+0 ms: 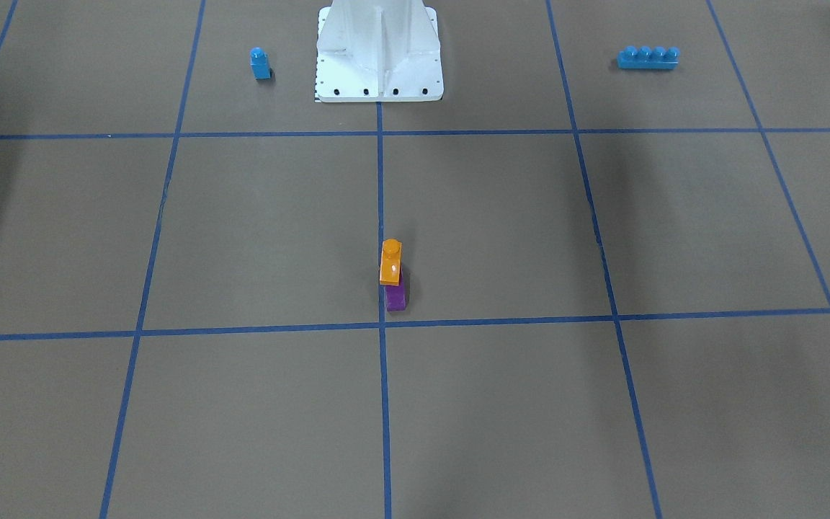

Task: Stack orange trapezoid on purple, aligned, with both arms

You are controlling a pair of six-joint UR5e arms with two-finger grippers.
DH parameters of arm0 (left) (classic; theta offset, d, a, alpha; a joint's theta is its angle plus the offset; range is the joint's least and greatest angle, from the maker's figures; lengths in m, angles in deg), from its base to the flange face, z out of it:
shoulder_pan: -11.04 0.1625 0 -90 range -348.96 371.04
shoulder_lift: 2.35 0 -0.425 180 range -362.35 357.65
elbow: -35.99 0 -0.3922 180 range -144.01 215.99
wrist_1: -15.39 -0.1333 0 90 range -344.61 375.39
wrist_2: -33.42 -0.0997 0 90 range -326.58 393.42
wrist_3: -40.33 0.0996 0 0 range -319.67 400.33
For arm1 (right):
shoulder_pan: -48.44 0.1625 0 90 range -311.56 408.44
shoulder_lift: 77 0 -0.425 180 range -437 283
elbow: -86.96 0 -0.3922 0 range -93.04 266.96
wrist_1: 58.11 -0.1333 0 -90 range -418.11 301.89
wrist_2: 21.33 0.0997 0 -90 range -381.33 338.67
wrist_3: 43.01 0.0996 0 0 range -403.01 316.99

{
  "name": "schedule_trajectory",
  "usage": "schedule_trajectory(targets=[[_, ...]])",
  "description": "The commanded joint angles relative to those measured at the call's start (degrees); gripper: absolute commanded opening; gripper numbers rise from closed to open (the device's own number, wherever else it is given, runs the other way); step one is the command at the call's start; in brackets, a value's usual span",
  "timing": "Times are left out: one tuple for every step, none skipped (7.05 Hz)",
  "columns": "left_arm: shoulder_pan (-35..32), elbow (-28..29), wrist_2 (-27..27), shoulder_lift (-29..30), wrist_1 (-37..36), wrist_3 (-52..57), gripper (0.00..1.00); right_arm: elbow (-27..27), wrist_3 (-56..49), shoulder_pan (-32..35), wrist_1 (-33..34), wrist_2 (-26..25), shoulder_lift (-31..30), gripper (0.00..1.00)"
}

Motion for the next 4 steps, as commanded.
schedule_trajectory(targets=[[0.0, 0.09, -0.04, 0.04, 0.0, 0.0, 1.0, -0.08, -0.09, 0.0, 0.0, 0.0, -0.03, 1.0], [0.0, 0.18, -0.04, 0.12, 0.0, 0.0, 1.0, -0.08, 0.0, 0.0, 0.0, 0.0, -0.03, 1.0], [0.09, 0.36, -0.04, 0.13, 0.26, 0.0, 1.0, -0.08, -0.09, 0.0, 0.0, 0.0, -0.03, 1.0], [0.0, 0.27, -0.04, 0.13, 0.26, -0.17, 1.0, -0.08, -0.09, 0.0, 0.0, 0.0, -0.03, 1.0]])
